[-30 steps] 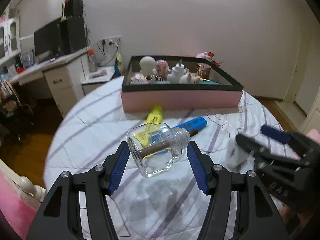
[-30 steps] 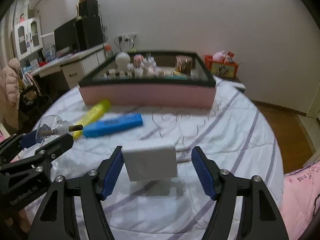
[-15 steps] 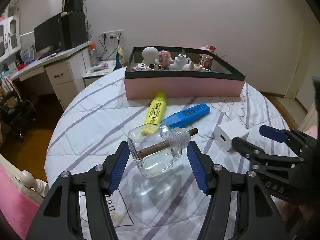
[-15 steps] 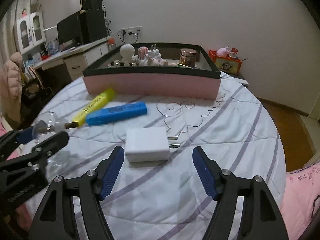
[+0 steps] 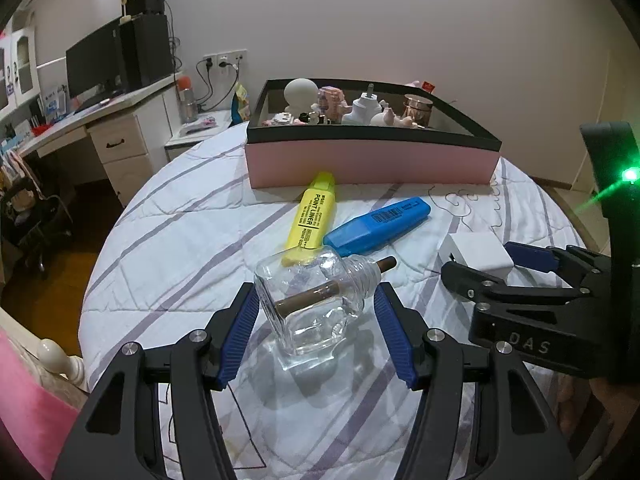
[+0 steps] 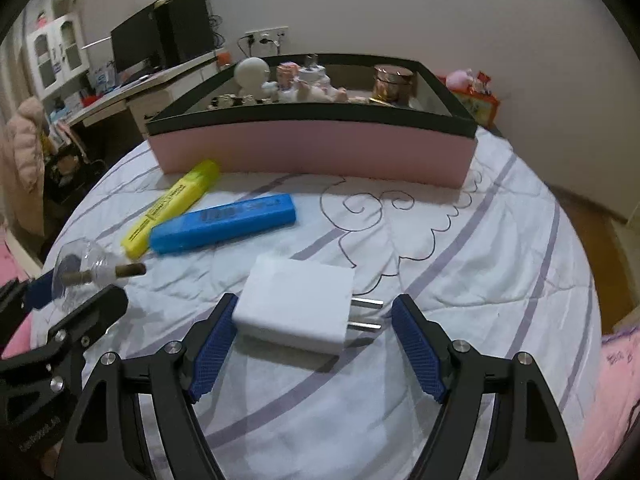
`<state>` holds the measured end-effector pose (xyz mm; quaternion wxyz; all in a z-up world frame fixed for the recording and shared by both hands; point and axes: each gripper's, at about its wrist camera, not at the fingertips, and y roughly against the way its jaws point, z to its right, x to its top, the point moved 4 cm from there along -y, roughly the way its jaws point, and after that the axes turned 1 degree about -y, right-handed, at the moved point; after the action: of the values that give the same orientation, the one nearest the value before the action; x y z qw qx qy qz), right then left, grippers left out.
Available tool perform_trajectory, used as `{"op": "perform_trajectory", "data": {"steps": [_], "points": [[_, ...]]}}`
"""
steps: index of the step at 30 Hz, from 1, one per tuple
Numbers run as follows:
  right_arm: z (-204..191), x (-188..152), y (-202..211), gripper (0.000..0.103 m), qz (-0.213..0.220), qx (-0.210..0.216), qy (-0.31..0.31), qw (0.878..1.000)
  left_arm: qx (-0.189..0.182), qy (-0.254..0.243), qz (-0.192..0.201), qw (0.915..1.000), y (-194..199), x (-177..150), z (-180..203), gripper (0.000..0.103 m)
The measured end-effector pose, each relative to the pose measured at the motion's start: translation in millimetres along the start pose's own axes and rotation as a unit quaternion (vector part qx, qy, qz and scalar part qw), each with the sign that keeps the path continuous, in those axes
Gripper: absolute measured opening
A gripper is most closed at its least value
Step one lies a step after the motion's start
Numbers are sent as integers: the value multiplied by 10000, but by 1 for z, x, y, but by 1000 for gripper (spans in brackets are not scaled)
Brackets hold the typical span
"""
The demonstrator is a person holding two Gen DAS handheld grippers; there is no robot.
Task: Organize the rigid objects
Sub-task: 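Lift the glass bottle and white charger plug and carry them toward the pink box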
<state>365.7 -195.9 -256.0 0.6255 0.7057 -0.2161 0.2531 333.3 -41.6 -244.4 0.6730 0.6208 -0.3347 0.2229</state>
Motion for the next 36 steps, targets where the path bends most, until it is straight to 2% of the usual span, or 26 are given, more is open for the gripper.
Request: {"op": "perform_trajectory", "data": {"steps": [2, 3, 6, 16, 28, 30, 36], "points": [[-1, 0, -3, 77, -42, -29, 16, 10000, -23, 0, 2, 10000, -1, 0, 1, 61], [-2, 1, -3, 70, -23, -50, 35, 10000, -14, -3, 3, 10000, -1, 1, 1, 61], [-5, 0, -1, 70, 1, -67, 91, 9999, -10, 3, 46, 10000, 1, 3, 2, 61], [-13, 5, 57, 70, 982, -240, 29, 9949, 238, 89, 502, 9984, 33, 23, -3, 61], [-23, 20, 120, 70, 1699, -363, 72, 9848, 545, -68, 1224, 9910, 88, 52, 6, 61], [-23, 22, 128, 70, 1829, -381, 77, 9824, 523, -102, 1229, 9910, 88, 54, 8, 61], [-17, 21, 116, 70, 1675, -330, 93, 9853, 487, -56, 1031, 9935, 78, 47, 7, 61]]}}
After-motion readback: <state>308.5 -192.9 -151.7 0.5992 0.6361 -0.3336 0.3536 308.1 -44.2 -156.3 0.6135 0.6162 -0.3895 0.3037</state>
